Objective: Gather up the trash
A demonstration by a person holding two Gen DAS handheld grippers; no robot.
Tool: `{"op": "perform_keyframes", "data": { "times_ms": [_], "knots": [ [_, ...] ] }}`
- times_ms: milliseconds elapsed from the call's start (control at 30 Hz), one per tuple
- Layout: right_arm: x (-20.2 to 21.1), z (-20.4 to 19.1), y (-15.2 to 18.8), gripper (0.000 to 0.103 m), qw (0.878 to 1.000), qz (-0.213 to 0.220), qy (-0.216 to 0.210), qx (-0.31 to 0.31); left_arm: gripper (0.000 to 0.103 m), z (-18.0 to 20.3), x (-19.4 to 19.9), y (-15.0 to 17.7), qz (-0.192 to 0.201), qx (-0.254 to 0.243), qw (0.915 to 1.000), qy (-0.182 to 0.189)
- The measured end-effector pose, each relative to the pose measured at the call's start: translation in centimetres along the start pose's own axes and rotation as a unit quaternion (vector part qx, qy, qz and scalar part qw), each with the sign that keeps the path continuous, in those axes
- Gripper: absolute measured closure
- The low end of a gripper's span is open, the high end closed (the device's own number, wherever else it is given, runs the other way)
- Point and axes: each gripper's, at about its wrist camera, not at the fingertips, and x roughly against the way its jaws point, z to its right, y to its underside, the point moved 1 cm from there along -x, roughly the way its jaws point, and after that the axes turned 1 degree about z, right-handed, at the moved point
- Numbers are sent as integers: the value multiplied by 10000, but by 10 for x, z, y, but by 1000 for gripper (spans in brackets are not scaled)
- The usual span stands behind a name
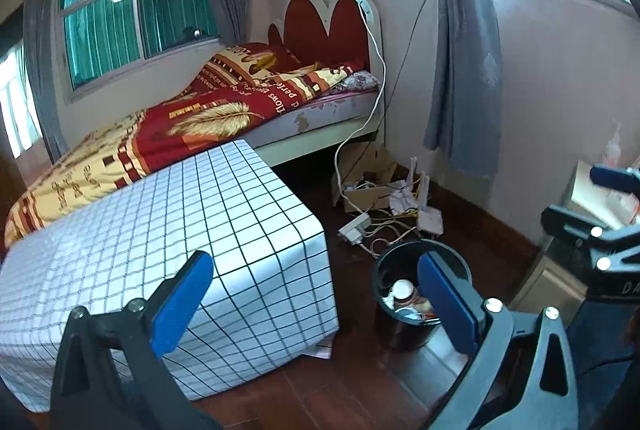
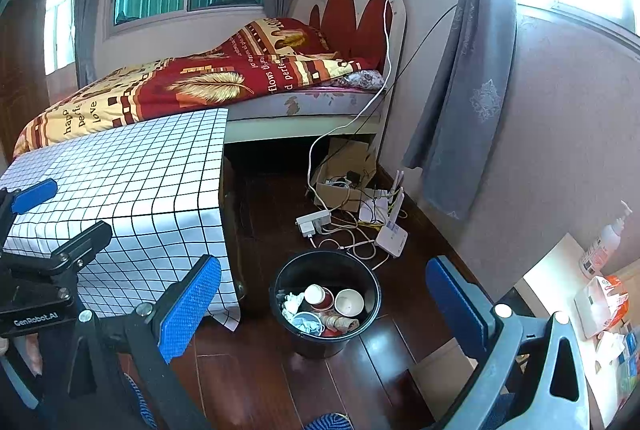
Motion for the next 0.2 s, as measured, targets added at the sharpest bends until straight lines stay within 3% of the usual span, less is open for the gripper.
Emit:
{"op": "perform_keyframes", "data": {
  "times_ms": [200],
  "knots": [
    [-1, 1, 2, 0, 10000, -15, -1, -6, 0, 0, -2, 2, -105, 43, 9996, 239]
  ]
}}
